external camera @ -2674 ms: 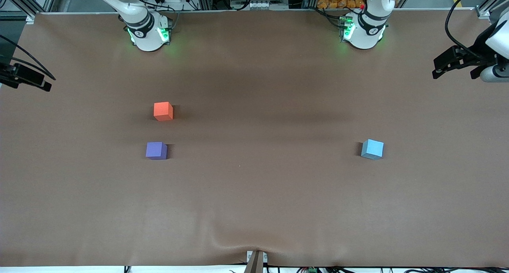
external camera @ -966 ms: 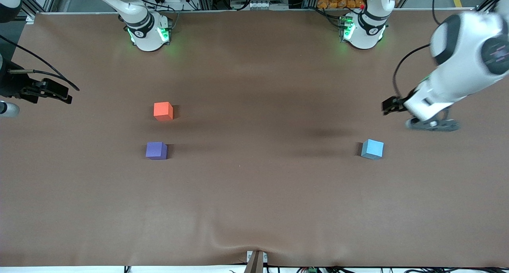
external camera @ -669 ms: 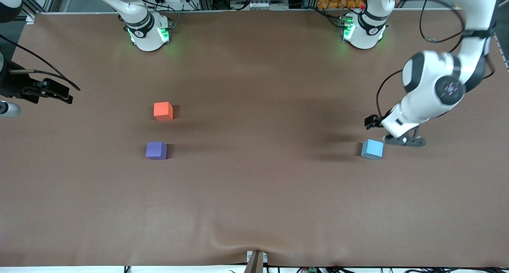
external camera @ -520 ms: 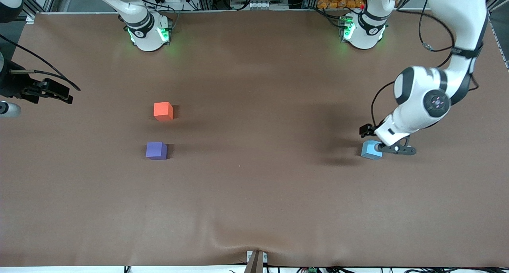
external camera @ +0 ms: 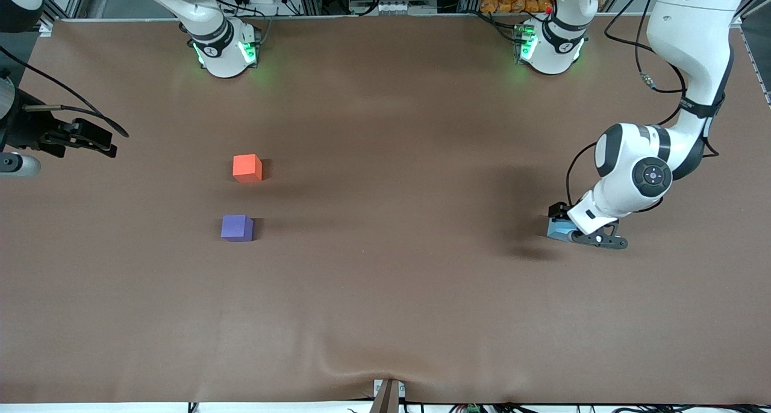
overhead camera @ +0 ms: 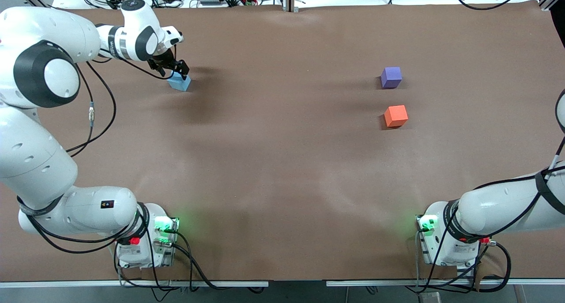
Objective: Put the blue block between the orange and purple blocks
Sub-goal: 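Close the left gripper on the blue block and lift it, then carry the blue block with the left gripper toward the table middle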
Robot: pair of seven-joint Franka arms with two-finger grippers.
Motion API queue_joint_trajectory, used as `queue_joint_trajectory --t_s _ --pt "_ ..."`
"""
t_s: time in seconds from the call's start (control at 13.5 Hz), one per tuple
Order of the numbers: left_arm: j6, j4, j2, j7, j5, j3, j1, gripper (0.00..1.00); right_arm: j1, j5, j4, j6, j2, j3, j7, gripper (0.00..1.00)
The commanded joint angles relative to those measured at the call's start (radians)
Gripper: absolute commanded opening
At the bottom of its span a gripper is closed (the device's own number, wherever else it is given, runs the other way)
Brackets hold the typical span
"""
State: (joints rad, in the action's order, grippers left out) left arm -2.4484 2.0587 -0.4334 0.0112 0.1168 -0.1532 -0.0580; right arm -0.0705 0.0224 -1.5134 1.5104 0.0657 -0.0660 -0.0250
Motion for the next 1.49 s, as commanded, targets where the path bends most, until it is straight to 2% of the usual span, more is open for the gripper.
queue_joint_trajectory --t_s 0.0,0.07,0.15,0.22,0.37,0.52,0.82,0.97,1.19,1.41 --pt "-0.021 -0.019 -0.031 0.009 0.02 -0.005 -0.006 1.0 -0.009 -0.006 0.001 0.004 0.005 0.002 -0.018 1.0" --pt "-0.021 -0.019 -0.031 0.007 0.02 -0.005 -0.005 1.0 -0.011 -0.006 0.001 0.004 0.005 0.002 -0.018 1.0" --pt "-0.021 -0.019 -0.033 0.007 0.02 -0.005 -0.003 0.95 -0.011 -0.006 0.001 0.004 0.006 0.002 -0.018 1.0" --pt "-0.021 -0.019 -0.033 0.007 0.02 -0.006 -0.003 0.68 -0.011 -0.006 0.001 0.004 0.006 0.002 -0.018 1.0" --pt "-0.021 -0.019 -0.033 0.007 0.021 -0.008 0.006 0.0 -0.011 -0.006 0.001 0.005 0.009 0.002 -0.018 1.0" --pt "-0.018 -0.02 -0.024 0.009 0.021 -0.012 0.038 0.0 -0.011 -0.007 0.001 0.005 0.009 0.002 -0.016 1.0" --pt "-0.009 -0.113 -0.028 -0.054 0.004 -0.013 0.24 0.0 -0.011 -0.007 0.001 0.007 0.011 0.002 -0.016 1.0" --pt "0.044 -0.239 -0.085 -0.196 0.001 -0.013 0.375 0.0 -0.009 -0.007 0.001 0.008 0.011 0.002 -0.016 1.0" --pt "0.173 -0.533 -0.243 -0.475 -0.043 -0.011 0.564 0.0 -0.005 -0.007 0.001 0.008 0.013 0.0 -0.016 1.0" --pt "0.187 -0.698 -0.353 -0.649 -0.091 -0.003 0.687 0.0 -0.005 -0.007 0.001 0.01 0.019 0.0 -0.016 1.0"
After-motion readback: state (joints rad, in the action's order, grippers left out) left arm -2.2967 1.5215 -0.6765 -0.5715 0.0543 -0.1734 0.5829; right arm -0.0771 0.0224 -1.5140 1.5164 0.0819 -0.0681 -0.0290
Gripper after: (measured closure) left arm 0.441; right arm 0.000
